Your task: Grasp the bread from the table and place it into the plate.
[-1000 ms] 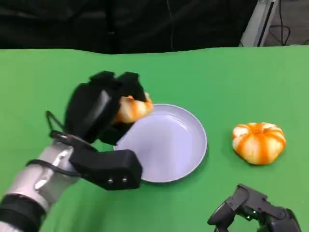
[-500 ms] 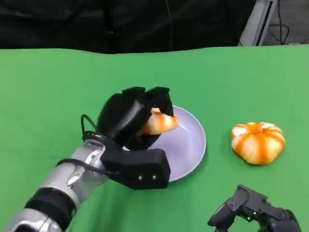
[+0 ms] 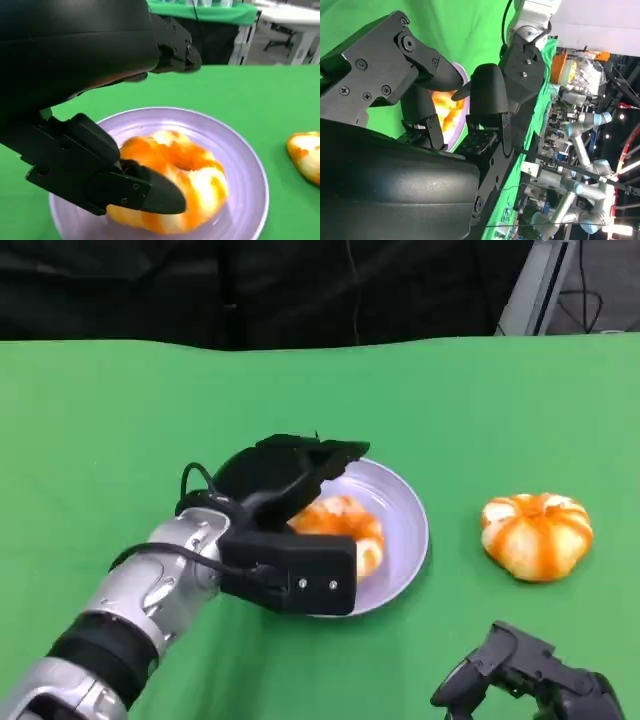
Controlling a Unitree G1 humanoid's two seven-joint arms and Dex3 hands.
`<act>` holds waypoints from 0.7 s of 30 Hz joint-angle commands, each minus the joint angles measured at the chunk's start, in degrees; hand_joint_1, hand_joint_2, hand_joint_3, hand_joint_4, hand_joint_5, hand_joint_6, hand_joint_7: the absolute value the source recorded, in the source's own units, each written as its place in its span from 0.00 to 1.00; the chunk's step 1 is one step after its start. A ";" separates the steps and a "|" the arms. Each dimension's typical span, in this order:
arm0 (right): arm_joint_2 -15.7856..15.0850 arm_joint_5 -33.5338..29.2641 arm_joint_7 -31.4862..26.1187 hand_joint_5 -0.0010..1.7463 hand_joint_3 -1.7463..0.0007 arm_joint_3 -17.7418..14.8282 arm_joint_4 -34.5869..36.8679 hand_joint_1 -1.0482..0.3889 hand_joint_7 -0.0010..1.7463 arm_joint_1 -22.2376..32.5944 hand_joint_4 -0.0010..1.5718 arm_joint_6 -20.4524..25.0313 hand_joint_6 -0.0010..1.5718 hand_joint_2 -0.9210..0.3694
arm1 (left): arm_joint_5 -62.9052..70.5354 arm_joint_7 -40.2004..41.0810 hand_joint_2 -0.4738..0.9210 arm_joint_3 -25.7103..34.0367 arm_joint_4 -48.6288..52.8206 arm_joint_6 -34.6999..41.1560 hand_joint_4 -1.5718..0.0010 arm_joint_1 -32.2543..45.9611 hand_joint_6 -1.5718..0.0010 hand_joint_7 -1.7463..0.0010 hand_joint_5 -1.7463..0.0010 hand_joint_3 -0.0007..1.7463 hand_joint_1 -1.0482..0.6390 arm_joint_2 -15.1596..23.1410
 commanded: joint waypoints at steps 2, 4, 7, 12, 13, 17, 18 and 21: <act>-0.72 0.62 0.17 0.92 0.28 -0.41 -0.30 0.65 0.76 0.16 0.44 -0.13 0.48 0.43 | -0.97 -5.65 1.00 0.27 -4.93 2.66 1.00 1.45 1.00 1.00 1.00 0.26 0.04 2.23; -0.71 0.88 0.27 0.92 0.28 -0.34 -0.49 0.65 0.76 0.24 0.44 0.16 0.48 0.43 | -1.30 -6.98 1.00 0.61 -7.42 3.13 1.00 2.43 1.00 1.00 1.00 0.27 0.03 3.02; -0.64 1.02 0.30 0.92 0.28 -0.23 -0.70 0.65 0.76 0.33 0.44 0.43 0.48 0.43 | -1.99 -8.74 1.00 1.44 -12.36 3.48 1.00 4.55 0.99 1.00 1.00 0.27 0.04 4.81; -0.41 0.85 0.20 0.92 0.29 0.03 -1.04 0.65 0.76 0.45 0.44 0.85 0.48 0.42 | -4.81 -12.27 1.00 4.72 -23.54 3.60 0.98 9.82 0.97 0.99 0.99 0.25 0.08 9.17; -0.39 0.90 0.20 0.92 0.29 0.08 -1.06 0.66 0.76 0.45 0.44 0.89 0.48 0.42 | -5.22 -12.81 1.00 5.16 -24.77 3.80 0.98 10.43 0.97 0.99 0.99 0.25 0.08 9.55; -0.40 0.93 0.17 0.92 0.30 0.14 -1.14 0.66 0.76 0.45 0.44 1.02 0.48 0.42 | -5.52 -13.79 1.00 5.63 -26.52 4.49 0.98 11.23 0.97 0.99 0.99 0.24 0.09 9.85; -0.27 0.65 -0.02 0.92 0.30 0.18 -1.02 0.66 0.76 0.29 0.44 0.95 0.48 0.42 | -9.26 -14.19 1.00 8.78 -30.00 3.28 0.98 14.65 0.97 0.99 0.99 0.24 0.09 11.46; -0.01 0.22 -0.36 0.92 0.29 0.34 -0.95 0.65 0.76 0.16 0.44 0.98 0.48 0.43 | -18.43 -14.95 1.00 15.79 -36.98 0.63 0.87 22.18 0.89 0.96 0.93 0.15 0.21 13.45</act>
